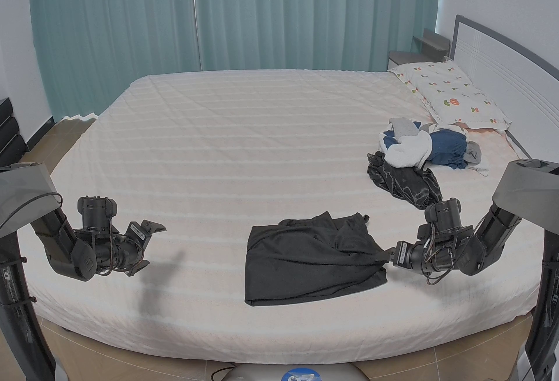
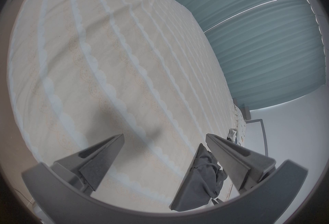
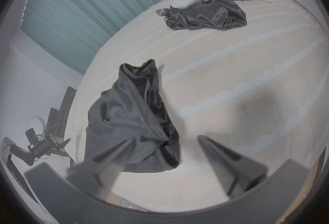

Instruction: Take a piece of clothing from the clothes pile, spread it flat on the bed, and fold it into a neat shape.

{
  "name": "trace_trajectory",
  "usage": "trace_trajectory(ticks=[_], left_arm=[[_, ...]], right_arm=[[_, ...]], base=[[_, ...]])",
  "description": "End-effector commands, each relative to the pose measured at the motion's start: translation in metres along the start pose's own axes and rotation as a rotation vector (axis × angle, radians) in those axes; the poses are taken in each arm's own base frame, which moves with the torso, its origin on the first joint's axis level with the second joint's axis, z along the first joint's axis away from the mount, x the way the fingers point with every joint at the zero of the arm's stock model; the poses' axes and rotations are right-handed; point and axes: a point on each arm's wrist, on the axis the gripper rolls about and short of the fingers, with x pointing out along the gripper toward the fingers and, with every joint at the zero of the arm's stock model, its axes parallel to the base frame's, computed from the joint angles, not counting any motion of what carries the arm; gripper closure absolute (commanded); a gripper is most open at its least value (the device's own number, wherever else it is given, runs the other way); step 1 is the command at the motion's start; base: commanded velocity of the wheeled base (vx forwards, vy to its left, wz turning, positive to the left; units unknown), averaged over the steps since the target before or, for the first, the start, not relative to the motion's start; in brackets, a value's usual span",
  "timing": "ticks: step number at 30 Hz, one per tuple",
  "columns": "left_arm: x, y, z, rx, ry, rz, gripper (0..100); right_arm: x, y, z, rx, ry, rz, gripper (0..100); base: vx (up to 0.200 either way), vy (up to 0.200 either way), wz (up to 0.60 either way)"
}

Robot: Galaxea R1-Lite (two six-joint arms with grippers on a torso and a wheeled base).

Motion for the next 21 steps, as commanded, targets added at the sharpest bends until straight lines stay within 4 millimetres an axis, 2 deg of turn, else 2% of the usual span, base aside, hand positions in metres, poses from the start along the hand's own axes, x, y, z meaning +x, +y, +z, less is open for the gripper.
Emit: trace_trajectory(ticks=[1,4,8,10,14,21], left_arm=[[0.000,0.000,0.000,-0.001,0.000,0.001,0],[0.000,0.000,0.000,-0.001,0.000,0.001,0],[0.000,0.001,0.000,-0.001,0.000,0.003,0],[0.000,0.001,0.000,-0.001,0.001,0.002,0],[0.000,0.001,0.000,-0.001,-0.001,0.002,0],[0.000,0.001,0.000,0.000,0.000,0.003,0]], right_arm=[[-0.020,0.019,0.024,-0.014,-0.096,0.068,0],[-0.021,0.034,0.039,-0.036,-0.150,0.115,0],[-0.010,0.064,0.038,-0.052,-0.147,0.180,0],[0.004,0.076,0.035,-0.064,-0.134,0.204,0],[0.033,0.085,0.029,-0.083,-0.114,0.208,0],[0.060,0.079,0.039,-0.090,-0.137,0.203,0]], base=[[0.000,0.000,0.00],[0.000,0.000,0.00],[0.000,0.000,0.00],[0.000,0.000,0.00],[0.000,0.000,0.00],[0.000,0.000,0.00]])
